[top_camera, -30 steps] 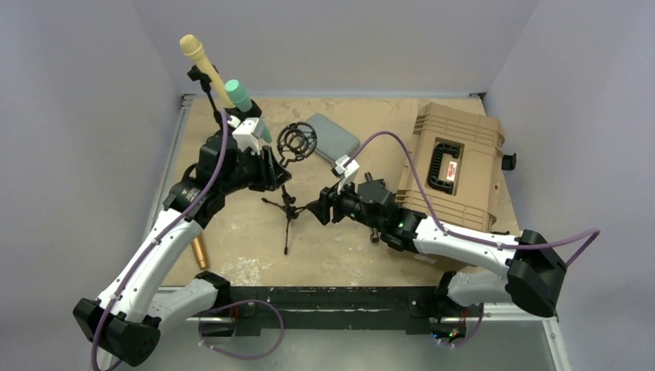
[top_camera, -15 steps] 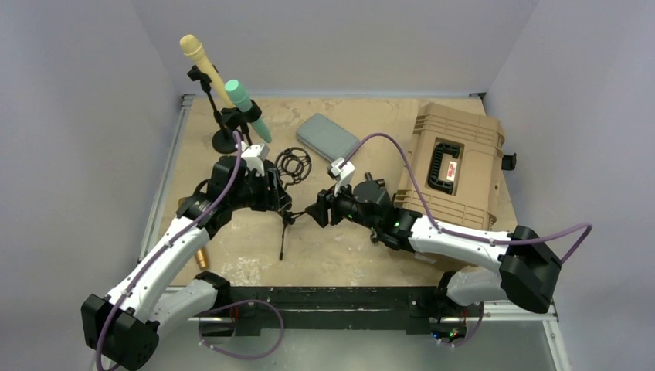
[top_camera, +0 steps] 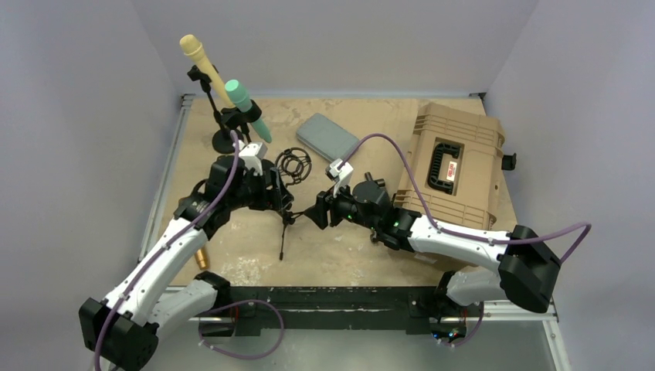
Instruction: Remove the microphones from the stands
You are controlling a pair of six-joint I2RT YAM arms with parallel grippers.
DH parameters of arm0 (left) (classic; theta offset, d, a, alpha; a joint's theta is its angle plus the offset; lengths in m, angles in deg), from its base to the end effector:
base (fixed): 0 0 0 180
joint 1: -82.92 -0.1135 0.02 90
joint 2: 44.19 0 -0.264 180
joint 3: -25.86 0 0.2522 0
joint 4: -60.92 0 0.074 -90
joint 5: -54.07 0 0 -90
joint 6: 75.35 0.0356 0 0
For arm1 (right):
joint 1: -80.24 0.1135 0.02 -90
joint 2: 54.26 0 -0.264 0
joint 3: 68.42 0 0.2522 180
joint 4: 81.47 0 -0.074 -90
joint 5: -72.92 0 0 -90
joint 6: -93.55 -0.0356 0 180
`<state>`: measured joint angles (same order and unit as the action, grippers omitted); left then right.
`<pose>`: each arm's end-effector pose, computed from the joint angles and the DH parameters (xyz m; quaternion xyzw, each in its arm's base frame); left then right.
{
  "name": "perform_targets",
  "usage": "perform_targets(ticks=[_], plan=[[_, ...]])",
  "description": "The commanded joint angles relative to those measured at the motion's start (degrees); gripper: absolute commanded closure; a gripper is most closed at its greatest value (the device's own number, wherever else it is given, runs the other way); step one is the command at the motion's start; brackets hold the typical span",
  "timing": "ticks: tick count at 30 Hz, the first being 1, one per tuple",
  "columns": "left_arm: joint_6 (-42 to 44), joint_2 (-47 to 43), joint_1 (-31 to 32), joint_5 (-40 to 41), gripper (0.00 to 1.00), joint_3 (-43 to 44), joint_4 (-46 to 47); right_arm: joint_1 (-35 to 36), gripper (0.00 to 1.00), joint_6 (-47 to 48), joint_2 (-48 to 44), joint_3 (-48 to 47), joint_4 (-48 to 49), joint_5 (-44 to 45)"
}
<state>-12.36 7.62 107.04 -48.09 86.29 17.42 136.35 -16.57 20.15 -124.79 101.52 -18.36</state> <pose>0.1753 -0.0867 0.2966 0.0268 0.8825 -0.2832 0.3745 0.1637 0.2451 0.2612 -0.2516 0.7527 0.3825 0.4732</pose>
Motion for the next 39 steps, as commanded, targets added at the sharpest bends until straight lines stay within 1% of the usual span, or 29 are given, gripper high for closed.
perform_targets(ticks=[1,3,5,6,8,10,13,16,21,25,30,33,36,39], plan=[[2.52,5.55,0.77,3.19,0.27,4.45,0.20,-0.31,0.48,-0.30,-0.27,-0.33,2.05,-1.18],[3.23,7.45,2.57,6.63,0.29,5.54,-0.06,-0.35,0.48,-0.36,-0.87,-0.13,2.06,-1.01],[3.52,8.74,4.43,9.07,0.34,5.70,0.12,-0.31,0.48,-0.36,-1.69,0.40,2.10,-0.63],[3.54,9.23,5.23,10.35,0.38,5.63,0.10,-0.34,0.48,-0.36,-2.06,0.75,2.25,-0.23],[3.12,9.49,6.27,13.38,0.52,5.28,-0.47,-0.37,0.48,-0.21,-2.76,1.22,2.49,0.18],[2.42,8.74,6.71,15.71,0.62,4.15,-1.14,-0.31,0.48,0.10,-3.03,1.35,2.34,0.35],[1.13,6.22,7.14,19.47,0.74,1.77,-2.96,-0.43,0.48,0.59,-3.31,1.59,2.30,0.64],[-0.09,3.40,7.17,23.05,0.83,-0.43,-5.99,-0.46,0.48,1.08,-3.42,1.73,2.50,0.87],[-2.31,-0.34,7.17,31.91,0.99,-0.66,-12.95,-0.69,0.48,1.22,-3.83,2.32,3.09,1.01],[-6.11,-2.16,6.59,39.32,1.00,0.05,-17.16,-0.70,0.48,1.23,-4.42,2.77,2.96,1.11],[-10.21,-2.17,2.10,40.21,1.00,-0.34,-17.89,-0.66,0.48,1.29,-5.93,3.27,2.27,1.11],[-9.10,-2.44,-0.79,39.05,1.00,0.09,-16.14,-0.62,0.48,1.38,-6.74,3.58,1.70,2.10],[-7.31,-3.29,-2.66,41.89,1.00,1.39,-15.54,-0.66,0.48,1.33,-7.37,3.73,0.95,2.39],[-7.09,-3.73,-6.62,41.60,1.00,2.31,-14.38,-0.73,0.48,1.14,-7.99,4.02,1.08,2.46]])
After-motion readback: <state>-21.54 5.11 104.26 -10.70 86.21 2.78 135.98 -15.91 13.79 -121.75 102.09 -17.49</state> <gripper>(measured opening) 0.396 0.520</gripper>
